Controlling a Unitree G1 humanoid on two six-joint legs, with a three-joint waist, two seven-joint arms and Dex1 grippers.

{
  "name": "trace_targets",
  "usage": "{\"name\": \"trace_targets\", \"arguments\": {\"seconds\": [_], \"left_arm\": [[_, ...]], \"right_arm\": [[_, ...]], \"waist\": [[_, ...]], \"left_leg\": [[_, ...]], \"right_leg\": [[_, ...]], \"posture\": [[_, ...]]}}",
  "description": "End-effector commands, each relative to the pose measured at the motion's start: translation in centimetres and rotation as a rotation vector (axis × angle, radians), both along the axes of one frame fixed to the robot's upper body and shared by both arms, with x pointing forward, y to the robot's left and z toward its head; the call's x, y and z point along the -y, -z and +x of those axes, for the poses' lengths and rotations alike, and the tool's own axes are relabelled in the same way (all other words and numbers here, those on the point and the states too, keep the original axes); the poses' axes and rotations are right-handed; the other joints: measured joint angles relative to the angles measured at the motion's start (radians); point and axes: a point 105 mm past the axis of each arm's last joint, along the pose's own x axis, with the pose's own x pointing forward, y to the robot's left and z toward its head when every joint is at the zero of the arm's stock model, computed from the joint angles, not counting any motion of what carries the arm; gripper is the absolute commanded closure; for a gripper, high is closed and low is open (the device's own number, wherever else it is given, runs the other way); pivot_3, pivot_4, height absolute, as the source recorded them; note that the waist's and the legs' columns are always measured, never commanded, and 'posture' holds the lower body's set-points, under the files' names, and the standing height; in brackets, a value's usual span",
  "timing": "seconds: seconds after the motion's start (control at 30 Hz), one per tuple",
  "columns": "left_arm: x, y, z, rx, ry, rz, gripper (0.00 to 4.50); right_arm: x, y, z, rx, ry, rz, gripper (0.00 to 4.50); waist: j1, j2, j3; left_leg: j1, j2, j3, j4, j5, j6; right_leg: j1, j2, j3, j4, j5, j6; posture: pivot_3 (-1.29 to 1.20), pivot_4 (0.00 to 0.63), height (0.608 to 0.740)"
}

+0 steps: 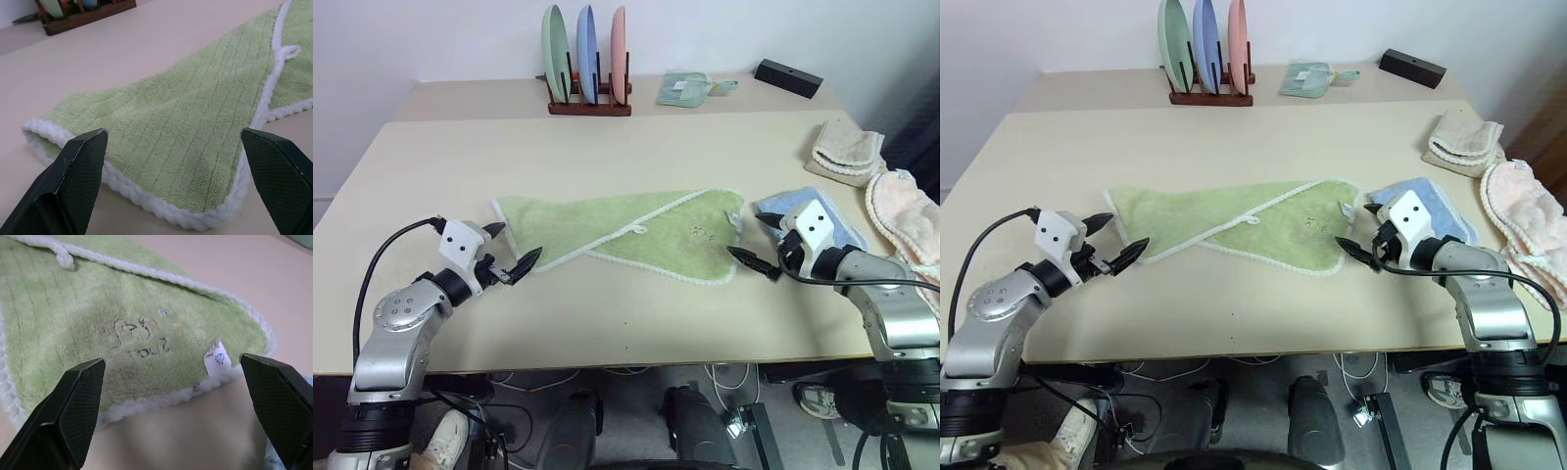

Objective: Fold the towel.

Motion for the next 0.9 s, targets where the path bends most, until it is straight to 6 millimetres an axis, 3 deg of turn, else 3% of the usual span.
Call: {"name": "trace_targets", "arguments": {"seconds": [0.03, 0.4, 0.9], "left_arm": [[0.1, -0.8, -0.3, 0.045, 0.003, 0.008, 0.07], [0.1, -1.4, 0.0, 0.055, 0.025, 0.007, 0.07], [0.8, -0.3, -0.6, 0.028, 0.056, 0.017, 0.07]], "right_arm": [[-0.4, -1.9, 0.3, 0.07, -0.018, -0.015, 0.0], [-1.3, -2.3, 0.6, 0.097, -0.014, 0.001, 0.0], [-2.2, -1.6, 0.1, 0.089, -0.012, 0.016, 0.0]], "waist": [[0.0, 0.0, 0.0], [0.002, 0.0, 0.0], [0.0, 0.0, 0.0]], "left_leg": [[0.0, 0.0, 0.0, 0.0, 0.0, 0.0], [0.0, 0.0, 0.0, 0.0, 0.0, 0.0], [0.0, 0.0, 0.0, 0.0, 0.0, 0.0]], "right_leg": [[0.0, 0.0, 0.0, 0.0, 0.0, 0.0], [0.0, 0.0, 0.0, 0.0, 0.0, 0.0], [0.0, 0.0, 0.0, 0.0, 0.0, 0.0]], "posture": [[0.0, 0.15, 0.74], [0.0, 0.15, 0.74], [0.0, 0.15, 0.74]]}}
